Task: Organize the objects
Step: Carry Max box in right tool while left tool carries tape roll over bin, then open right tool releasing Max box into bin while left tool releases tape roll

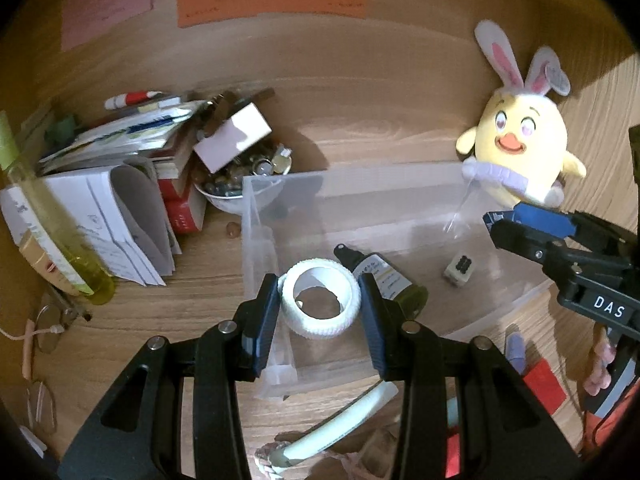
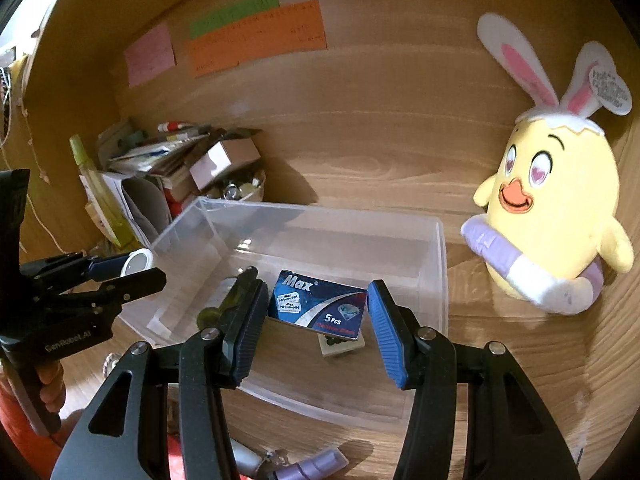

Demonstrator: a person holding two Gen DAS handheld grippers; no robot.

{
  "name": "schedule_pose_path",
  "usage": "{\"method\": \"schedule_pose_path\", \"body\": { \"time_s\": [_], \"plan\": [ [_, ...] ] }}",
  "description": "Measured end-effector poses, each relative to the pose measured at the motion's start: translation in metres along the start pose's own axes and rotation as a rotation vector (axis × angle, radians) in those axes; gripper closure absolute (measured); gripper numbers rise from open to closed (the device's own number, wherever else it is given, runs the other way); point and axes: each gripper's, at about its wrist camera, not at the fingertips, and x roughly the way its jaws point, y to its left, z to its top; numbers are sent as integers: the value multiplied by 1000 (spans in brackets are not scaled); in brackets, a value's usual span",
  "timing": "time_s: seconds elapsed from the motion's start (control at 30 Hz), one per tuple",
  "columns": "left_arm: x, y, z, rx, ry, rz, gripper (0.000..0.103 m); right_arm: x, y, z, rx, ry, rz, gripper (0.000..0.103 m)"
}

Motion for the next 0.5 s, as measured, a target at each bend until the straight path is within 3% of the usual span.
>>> {"method": "schedule_pose_path", "body": {
  "time_s": [0.5],
  "plan": [
    [16, -4, -1, 16, 35, -22, 63, 31, 9, -8, -41, 98, -8, 55]
  ]
}}
